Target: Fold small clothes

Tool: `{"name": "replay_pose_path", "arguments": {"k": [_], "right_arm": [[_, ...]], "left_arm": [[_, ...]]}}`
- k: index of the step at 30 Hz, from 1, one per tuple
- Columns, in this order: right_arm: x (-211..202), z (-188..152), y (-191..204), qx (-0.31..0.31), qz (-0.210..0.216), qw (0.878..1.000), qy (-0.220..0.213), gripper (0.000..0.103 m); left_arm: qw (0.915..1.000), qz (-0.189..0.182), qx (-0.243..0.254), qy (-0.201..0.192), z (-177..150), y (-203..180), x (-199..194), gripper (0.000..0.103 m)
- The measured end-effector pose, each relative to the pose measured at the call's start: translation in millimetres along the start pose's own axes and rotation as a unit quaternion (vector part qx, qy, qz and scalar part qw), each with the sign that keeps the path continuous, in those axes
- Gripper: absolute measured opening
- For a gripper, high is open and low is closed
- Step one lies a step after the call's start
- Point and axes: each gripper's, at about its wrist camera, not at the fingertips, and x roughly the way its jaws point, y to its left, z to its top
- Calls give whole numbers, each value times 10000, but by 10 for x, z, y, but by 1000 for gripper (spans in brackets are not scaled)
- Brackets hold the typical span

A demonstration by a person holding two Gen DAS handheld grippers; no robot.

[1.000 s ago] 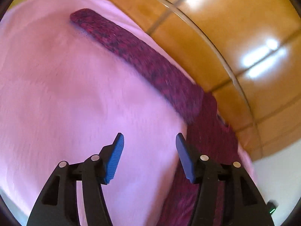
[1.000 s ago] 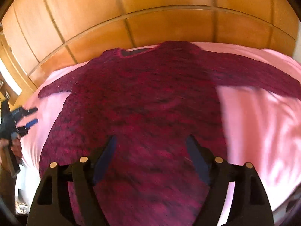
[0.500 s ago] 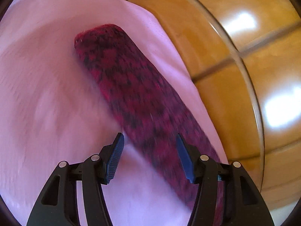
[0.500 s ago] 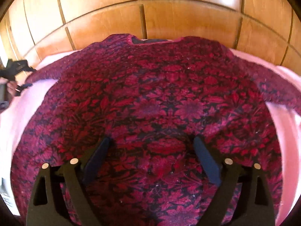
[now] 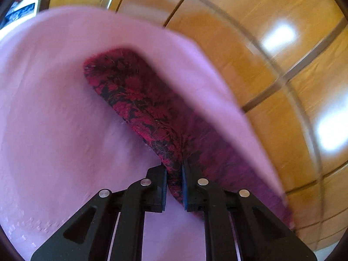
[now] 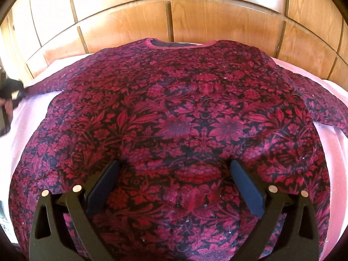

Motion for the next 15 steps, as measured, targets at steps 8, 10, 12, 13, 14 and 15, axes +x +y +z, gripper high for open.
{"name": "replay_pose_path", "arguments": {"k": [8,10,12,13,14,15], "right_arm": [[-8,3,-2,-3,-8,10000,-2,101],[-16,4,-4,13,10,10000,-5,101],[-33,8,-14,60,54,10000,-19,101],[-55,19,-28,103,110,9999,-11,101],[-77,30,-57,161,167,9997,-5,99],[-136,51,-141,358,325,9988,-24,92]], "left_arm": [[9986,-117,483,-152,-295,-485,-493,20],[9936,-410,1054,-19,-591,-778,-622,20],[9839,-779,1595,214,-949,-1079,-706,20],[9756,-1042,1878,463,-1207,-1259,-731,20],[9673,-1206,2124,680,-1432,-1413,-735,20],[9560,-1355,2439,904,-1739,-1584,-747,20]]}}
